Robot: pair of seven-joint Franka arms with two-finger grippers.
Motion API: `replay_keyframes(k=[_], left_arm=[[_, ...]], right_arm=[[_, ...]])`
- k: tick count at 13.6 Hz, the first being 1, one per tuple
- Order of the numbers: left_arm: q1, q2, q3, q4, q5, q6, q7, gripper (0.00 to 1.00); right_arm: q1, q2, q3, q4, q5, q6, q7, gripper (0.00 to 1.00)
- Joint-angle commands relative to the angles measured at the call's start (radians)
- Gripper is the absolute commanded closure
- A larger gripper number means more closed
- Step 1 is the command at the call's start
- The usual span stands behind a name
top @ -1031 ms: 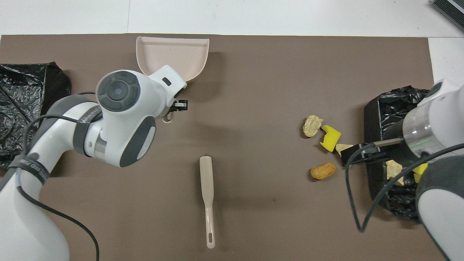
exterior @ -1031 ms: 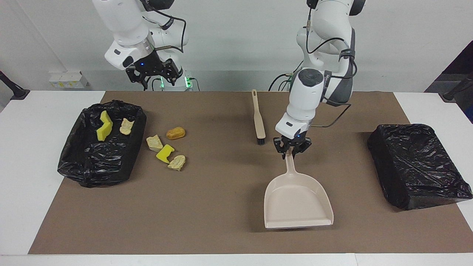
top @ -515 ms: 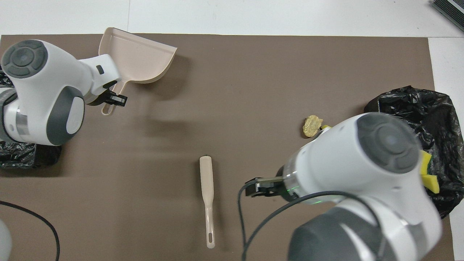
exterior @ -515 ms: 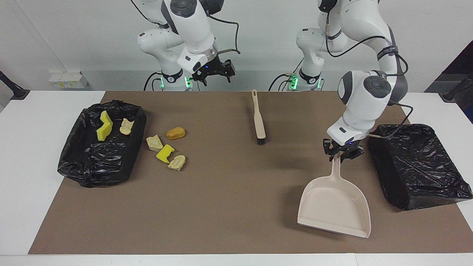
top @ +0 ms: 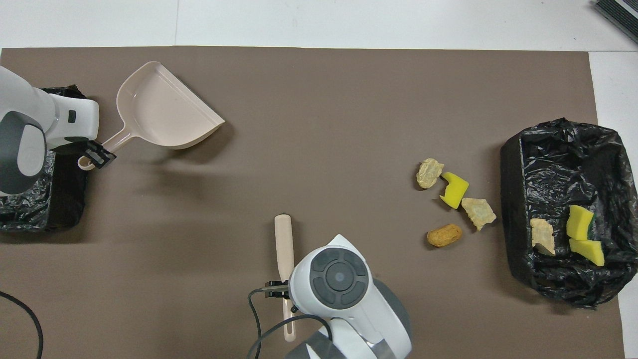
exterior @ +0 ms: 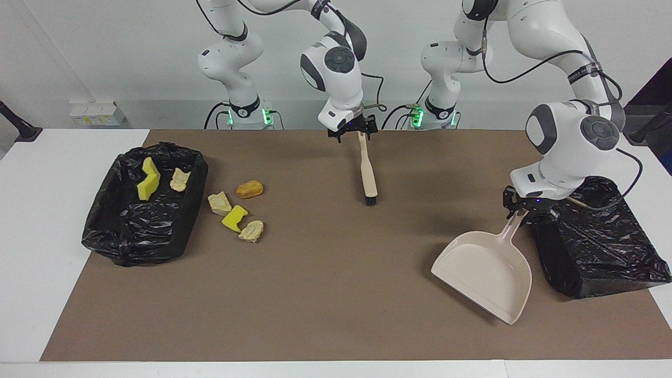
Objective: Sweep and dump trash in bin
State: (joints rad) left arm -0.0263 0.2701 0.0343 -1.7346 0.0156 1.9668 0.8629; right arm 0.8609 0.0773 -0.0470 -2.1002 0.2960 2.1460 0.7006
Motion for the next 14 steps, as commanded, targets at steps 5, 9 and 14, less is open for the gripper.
replay_keyframes(k=[5,9,14], left_arm=[[0.025,-0.023,-0.008,-0.048,0.029,-0.006,0.43,1.0],[0.019,-0.041,-0.008,-0.082,0.035,0.009,0.436,1.0],[0.016,-0.048,-0.008,-0.095,0.049,0.023,0.436,1.0]], right_arm=[[0.07,0.084,-0.007,-0.021,0.037,0.086,0.094,0.0],[0.089,0.072,-0.007,-0.021,0.037,0.017,0.1,0.0],[0.09,0.068,-0.007,-0.024,0.037,0.017,0.097,0.54]])
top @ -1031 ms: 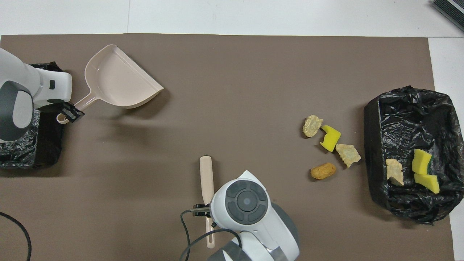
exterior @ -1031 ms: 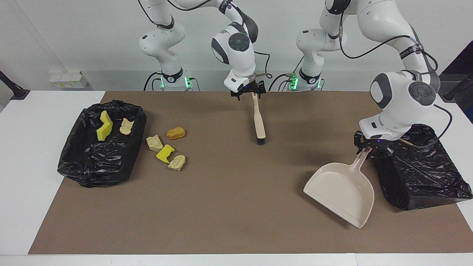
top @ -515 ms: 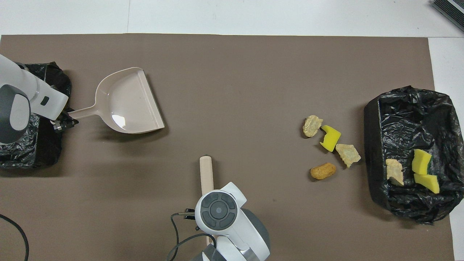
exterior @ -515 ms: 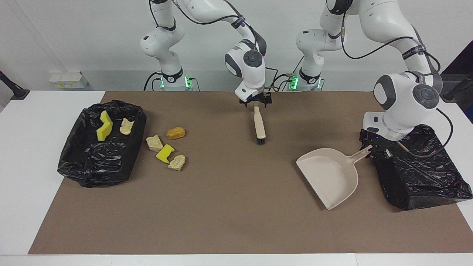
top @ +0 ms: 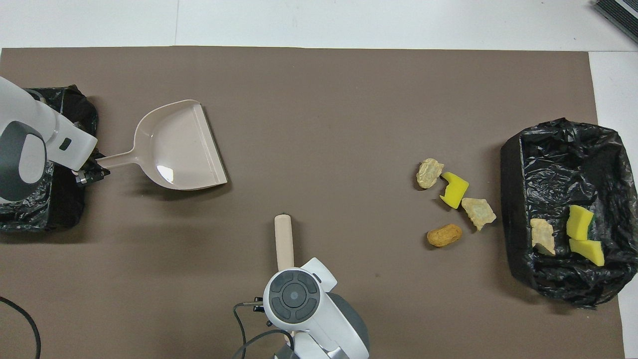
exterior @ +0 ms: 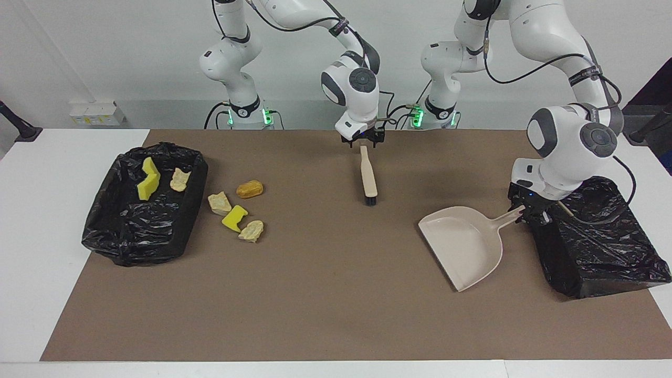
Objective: Sweep and dump trash in bin
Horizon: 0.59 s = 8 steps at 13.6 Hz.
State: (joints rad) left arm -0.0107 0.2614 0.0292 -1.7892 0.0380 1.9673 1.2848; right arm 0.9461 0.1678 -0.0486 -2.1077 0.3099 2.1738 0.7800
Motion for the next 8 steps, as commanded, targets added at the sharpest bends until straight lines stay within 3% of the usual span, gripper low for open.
replay_keyframes(k=[1,3,5,8], left_arm=[[-0.003,-0.039,-0.005,-0.041,0.049,0.022,0.015,1.0],[-0.006,-0.039,-0.005,-0.042,0.054,0.022,0.051,1.0],[-0.034,-0.037,-0.006,-0.041,0.074,0.034,0.224,1.0],[-0.037,-0.034,-0.008,-0.039,0.072,0.068,0.223,1.0]], right_arm=[[0.005,-0.022,-0.005,-0.017,0.023,-0.011,0.01,0.66],[0.005,-0.021,-0.005,-0.012,0.023,-0.011,0.008,0.9],[0.005,-0.021,-0.004,-0.012,0.023,-0.017,0.008,0.97],[0.003,-0.02,-0.011,0.038,-0.011,-0.133,0.005,1.0]])
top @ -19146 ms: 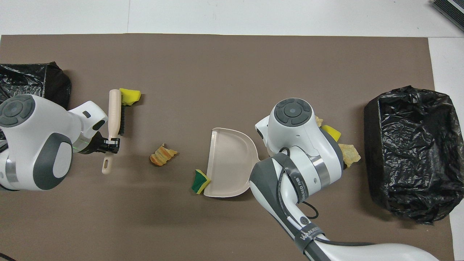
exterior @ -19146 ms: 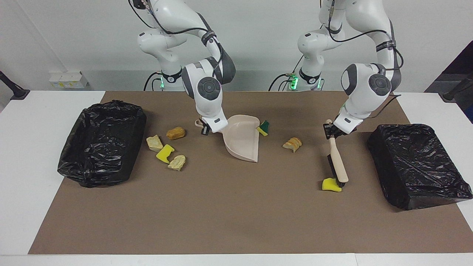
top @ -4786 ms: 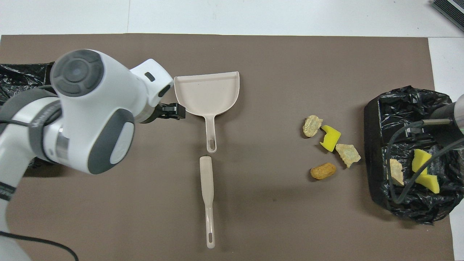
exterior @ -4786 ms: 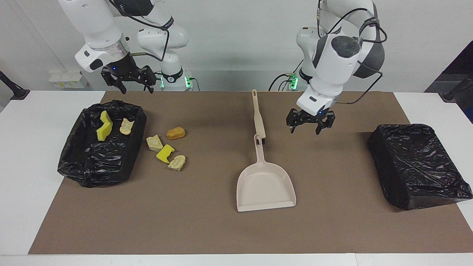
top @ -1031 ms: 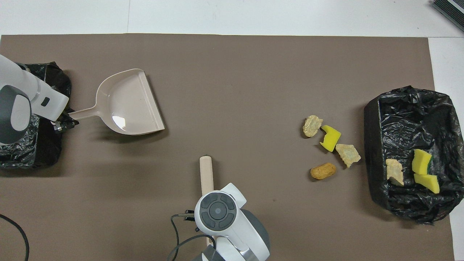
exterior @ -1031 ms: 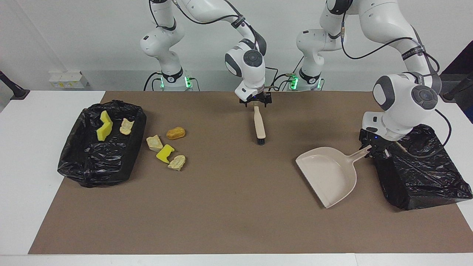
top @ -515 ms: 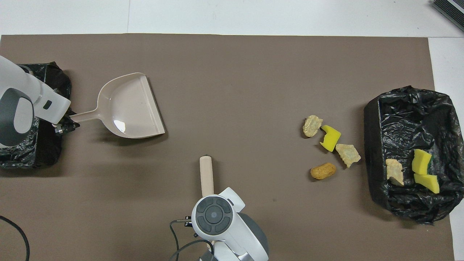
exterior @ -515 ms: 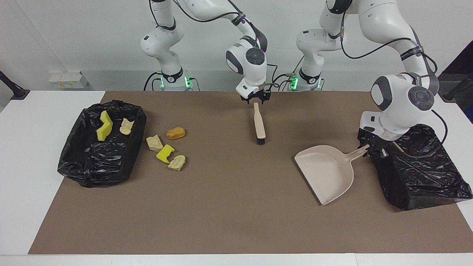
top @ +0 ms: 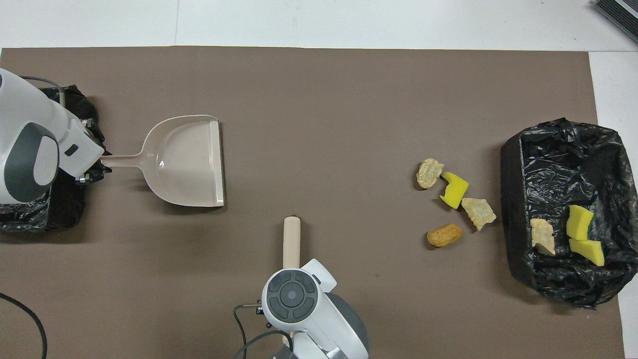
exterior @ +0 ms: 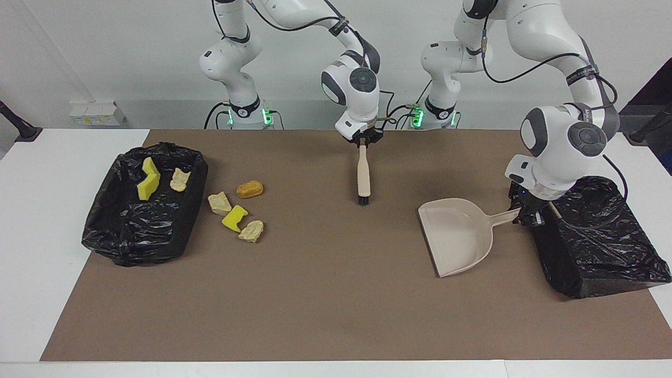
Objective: Sweep and dump trash in bin
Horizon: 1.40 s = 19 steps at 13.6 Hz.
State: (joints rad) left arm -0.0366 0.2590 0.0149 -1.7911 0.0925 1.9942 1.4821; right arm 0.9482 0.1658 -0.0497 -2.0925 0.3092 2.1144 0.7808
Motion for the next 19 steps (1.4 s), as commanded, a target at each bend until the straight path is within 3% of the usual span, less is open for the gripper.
replay_keyframes(k=[1,5,9,12,16,19], left_arm=[[-0.025,-0.03,0.005,-0.037,0.018,0.054,0.023,1.0],[-0.106,-0.03,0.002,-0.034,0.01,0.054,-0.103,1.0],[-0.233,-0.035,-0.003,-0.044,-0.005,0.058,-0.353,1.0],[-0.339,-0.02,-0.003,-0.069,-0.008,0.09,-0.478,1.0],[-0.422,-0.03,-0.003,-0.134,-0.022,0.139,-0.581,1.0],[-0.413,-0.04,-0.003,-0.191,-0.022,0.178,-0.58,1.0]], right_arm=[[-0.015,-0.032,-0.015,0.028,-0.059,-0.132,-0.005,1.0],[-0.155,-0.139,-0.016,0.028,-0.203,-0.376,-0.104,1.0],[-0.362,-0.158,-0.016,0.04,-0.334,-0.511,-0.159,1.0],[-0.536,-0.151,-0.013,0.026,-0.416,-0.525,-0.263,1.0],[-0.644,-0.146,-0.013,0.011,-0.519,-0.514,-0.298,1.0],[-0.744,-0.212,-0.015,-0.136,-0.532,-0.414,-0.435,1.0]])
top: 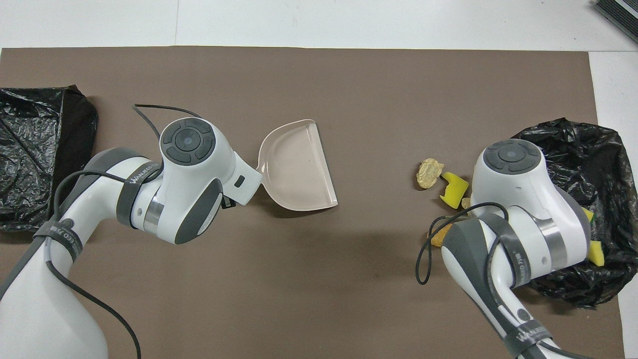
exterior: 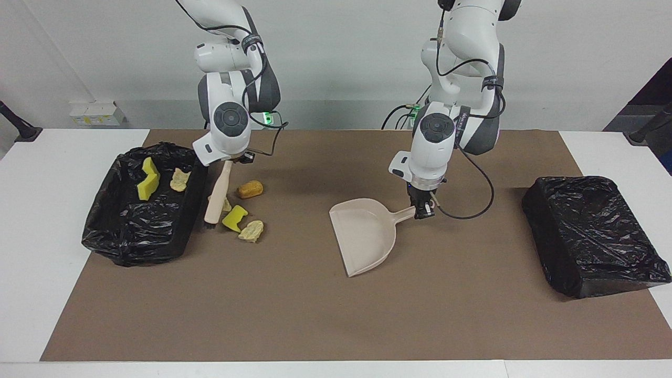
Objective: Sweep and dump trash in bin
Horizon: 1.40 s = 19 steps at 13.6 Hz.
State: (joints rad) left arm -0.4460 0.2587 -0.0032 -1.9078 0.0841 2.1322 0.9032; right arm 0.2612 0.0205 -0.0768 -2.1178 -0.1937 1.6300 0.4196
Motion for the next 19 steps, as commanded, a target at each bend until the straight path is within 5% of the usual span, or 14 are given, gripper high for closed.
replay_keyframes(k=[1,11,19], left_arm=[[-0.007,-0.047,0.016,-0.088,-0.014,0.044,0.002,1.0],[-0.011,-0.047,0.022,-0.089,-0.009,0.043,0.033,1.0],[-0.016,-0.05,0.025,-0.091,0.011,0.019,0.026,1.0]], right_arm=[[-0.075,-0.085,0.014,-0.135,-0.048,0.086,-0.075,1.0],[-0.083,-0.099,0.02,-0.258,-0.107,0.215,-0.118,1.0],[0.061,-0.07,0.02,-0.245,0.056,0.301,-0.036,1.0]])
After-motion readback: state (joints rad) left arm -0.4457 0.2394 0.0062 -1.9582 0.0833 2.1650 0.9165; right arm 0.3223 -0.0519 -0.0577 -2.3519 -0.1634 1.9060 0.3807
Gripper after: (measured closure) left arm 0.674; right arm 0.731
